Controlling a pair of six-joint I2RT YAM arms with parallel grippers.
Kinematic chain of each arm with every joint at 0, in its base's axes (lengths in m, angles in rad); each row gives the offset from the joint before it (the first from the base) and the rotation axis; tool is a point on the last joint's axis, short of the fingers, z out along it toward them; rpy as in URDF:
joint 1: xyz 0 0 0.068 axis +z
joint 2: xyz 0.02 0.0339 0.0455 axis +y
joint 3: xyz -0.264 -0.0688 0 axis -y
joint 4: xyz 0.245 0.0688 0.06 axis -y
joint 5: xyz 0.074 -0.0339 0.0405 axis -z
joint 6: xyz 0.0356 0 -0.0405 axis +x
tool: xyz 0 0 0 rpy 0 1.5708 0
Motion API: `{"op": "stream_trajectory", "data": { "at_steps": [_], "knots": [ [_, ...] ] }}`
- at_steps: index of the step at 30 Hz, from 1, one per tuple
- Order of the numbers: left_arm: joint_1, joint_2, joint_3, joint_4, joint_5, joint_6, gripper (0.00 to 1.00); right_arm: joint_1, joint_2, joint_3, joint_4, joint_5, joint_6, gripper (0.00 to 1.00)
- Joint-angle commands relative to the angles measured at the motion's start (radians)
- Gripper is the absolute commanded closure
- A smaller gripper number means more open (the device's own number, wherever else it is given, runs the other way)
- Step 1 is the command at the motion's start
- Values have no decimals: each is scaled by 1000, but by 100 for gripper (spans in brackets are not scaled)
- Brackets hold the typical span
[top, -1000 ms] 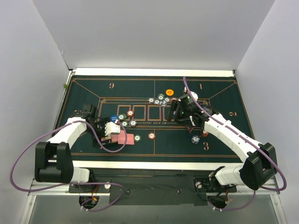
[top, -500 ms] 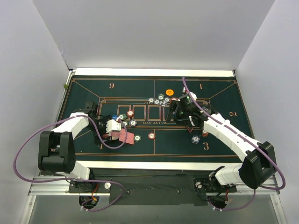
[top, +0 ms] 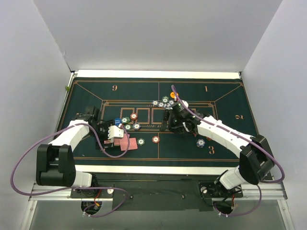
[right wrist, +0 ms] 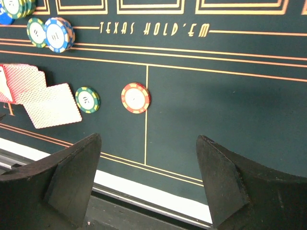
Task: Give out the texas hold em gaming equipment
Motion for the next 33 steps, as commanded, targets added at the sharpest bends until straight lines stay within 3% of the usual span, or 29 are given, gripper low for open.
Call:
{"op": "stream_trajectory", "data": {
  "at_steps": [1,12,24,33],
  "knots": [
    [-4,40,29,-1,33,9,3,28,5,21,24,-7,22,25],
    [-3,172,117,-8,45,53,3,86,43,-33,133,-120,68,25],
    [-1,103,94,-19,47,105,3,160,159,28,150,-139,75,26],
    [-1,238,203,-60,33,144,3,188,175,2,196,-150,113,26]
  ]
}}
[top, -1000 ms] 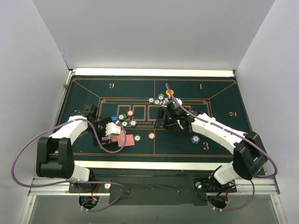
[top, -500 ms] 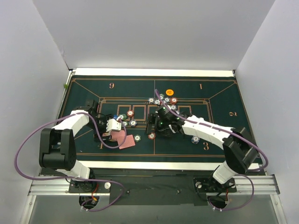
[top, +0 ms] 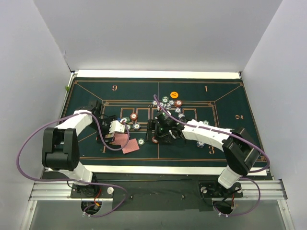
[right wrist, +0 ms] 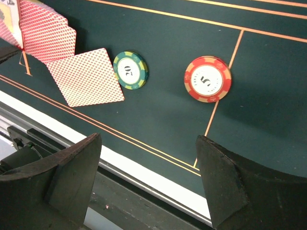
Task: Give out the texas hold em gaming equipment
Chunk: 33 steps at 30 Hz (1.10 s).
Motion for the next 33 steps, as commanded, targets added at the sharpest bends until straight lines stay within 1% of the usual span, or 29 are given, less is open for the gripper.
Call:
{"op": "stream_trajectory", "data": {
  "at_steps": [1,8,13,15,16,17,18,19,20,21,22,24,27,33],
  "knots": [
    [-1,67,74,-43,19,71,3,27,8,10,33,-16,32,26],
    [-4,78,72,-95,10,122,3,36,52,12,150,-118,81,26],
    [-1,52,20,-87,1,139,3,79,117,30,177,-117,92,26],
    [-4,47,11,-93,-5,139,13,97,138,27,184,-102,92,27],
    [-4,44,8,-95,-4,136,16,108,141,27,178,-96,85,27],
    [-4,39,0,-98,-4,134,24,111,154,27,177,-88,82,27],
    [-4,39,-1,-98,-5,127,27,117,155,24,177,-86,84,27],
    [-4,32,-7,-100,-9,125,34,122,160,22,182,-88,85,27],
    [-4,24,-12,-100,-10,117,37,127,163,19,185,-88,85,27],
    [-6,21,-20,-97,-9,113,42,130,165,18,200,-93,93,27],
    [-4,12,-24,-97,-6,110,43,134,168,15,205,-93,95,27],
    [-4,-5,-44,-91,-2,96,48,139,175,9,236,-94,116,27],
    [-9,-28,-70,-84,1,84,55,140,194,-11,312,-114,170,28],
    [-13,-48,-104,-66,-4,77,56,148,211,-60,406,-166,234,31]
  ]
}}
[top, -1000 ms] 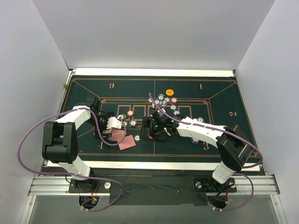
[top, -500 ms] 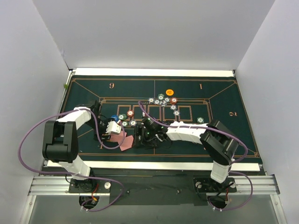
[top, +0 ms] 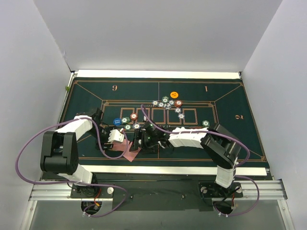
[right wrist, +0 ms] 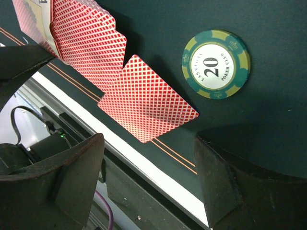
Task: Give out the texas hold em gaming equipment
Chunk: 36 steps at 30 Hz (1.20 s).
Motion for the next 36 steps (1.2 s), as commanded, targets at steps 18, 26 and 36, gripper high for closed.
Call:
{"op": "stream_trajectory", "data": {
  "at_steps": [18,26,36],
  "knots": [
    [-27,-33,-8,-16,11,-50,56,47,22,-60,3,-101,35,34],
    [-50,-66,-39,-13,0,-46,56,38,58,-15,-19,-79,7,35],
    [-57,-58,-34,-18,6,-64,57,36,102,64,-40,-81,-13,35]
  ]
}}
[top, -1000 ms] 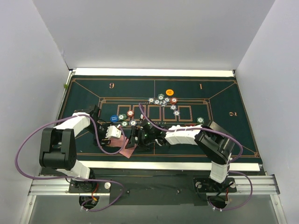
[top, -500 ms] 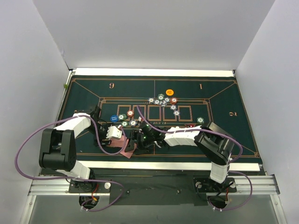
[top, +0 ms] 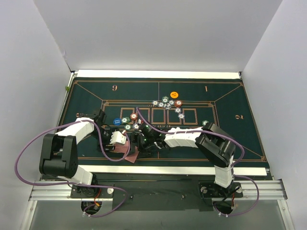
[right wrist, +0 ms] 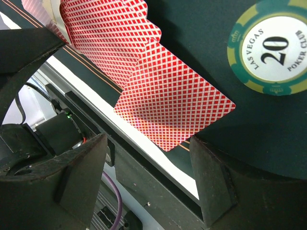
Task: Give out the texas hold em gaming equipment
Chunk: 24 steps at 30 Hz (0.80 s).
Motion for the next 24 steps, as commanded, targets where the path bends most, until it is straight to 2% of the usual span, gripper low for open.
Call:
{"op": "stream_trajectory", "data": {
  "at_steps": [1,14,20,24],
  "knots": [
    [-8,-19,4,-29,21,-11,57,9,47,38,-57,35,-37,35],
    [-8,-10,4,-34,35,-25,60,-11,46,96,3,47,-16,38],
    [-5,-2,14,-34,28,-34,62,-30,-58,-40,68,61,29,38],
    [-2,-1,10,-32,27,-37,62,-30,-117,-114,29,86,22,38]
  ]
}}
